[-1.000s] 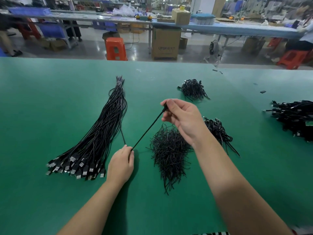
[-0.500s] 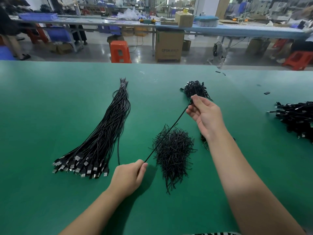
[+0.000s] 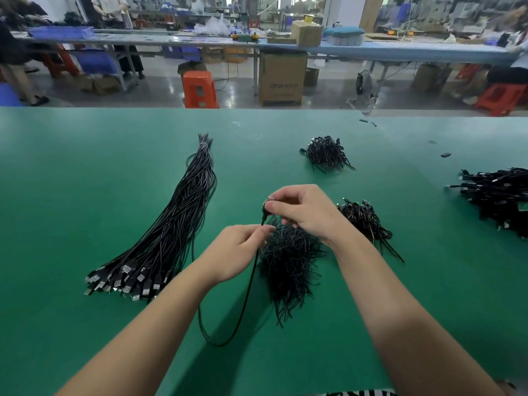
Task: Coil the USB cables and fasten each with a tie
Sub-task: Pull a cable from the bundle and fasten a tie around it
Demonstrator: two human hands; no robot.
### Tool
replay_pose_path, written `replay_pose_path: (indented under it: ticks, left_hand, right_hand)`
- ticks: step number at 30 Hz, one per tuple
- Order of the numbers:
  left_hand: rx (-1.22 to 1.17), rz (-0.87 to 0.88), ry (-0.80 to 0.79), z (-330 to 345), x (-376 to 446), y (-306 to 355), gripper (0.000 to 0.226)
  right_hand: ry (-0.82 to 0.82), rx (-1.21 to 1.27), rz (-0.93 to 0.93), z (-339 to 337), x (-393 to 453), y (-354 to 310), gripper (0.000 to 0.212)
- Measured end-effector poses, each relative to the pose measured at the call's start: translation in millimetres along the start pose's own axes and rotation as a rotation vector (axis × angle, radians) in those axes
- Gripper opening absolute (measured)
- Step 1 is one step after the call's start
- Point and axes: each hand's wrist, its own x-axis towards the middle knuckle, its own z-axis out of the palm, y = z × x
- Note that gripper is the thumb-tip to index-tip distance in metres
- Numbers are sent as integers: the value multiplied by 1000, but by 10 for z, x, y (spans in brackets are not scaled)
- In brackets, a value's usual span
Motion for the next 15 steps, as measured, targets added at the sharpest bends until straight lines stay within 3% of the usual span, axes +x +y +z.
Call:
replay_pose_path:
  ticks: [2, 6, 15]
  left_hand:
    - [13, -36, -19, -32, 27, 88, 54]
    - [-32, -32, -36, -31, 20, 113, 38]
    - [108, -82, -79, -35, 6, 157, 49]
  right_hand:
    - [-4, -11, -27, 20, 2, 5, 9]
    - [-9, -2, -39, 25, -6, 33, 12]
    - [-61, 6, -64, 98, -29, 125, 11]
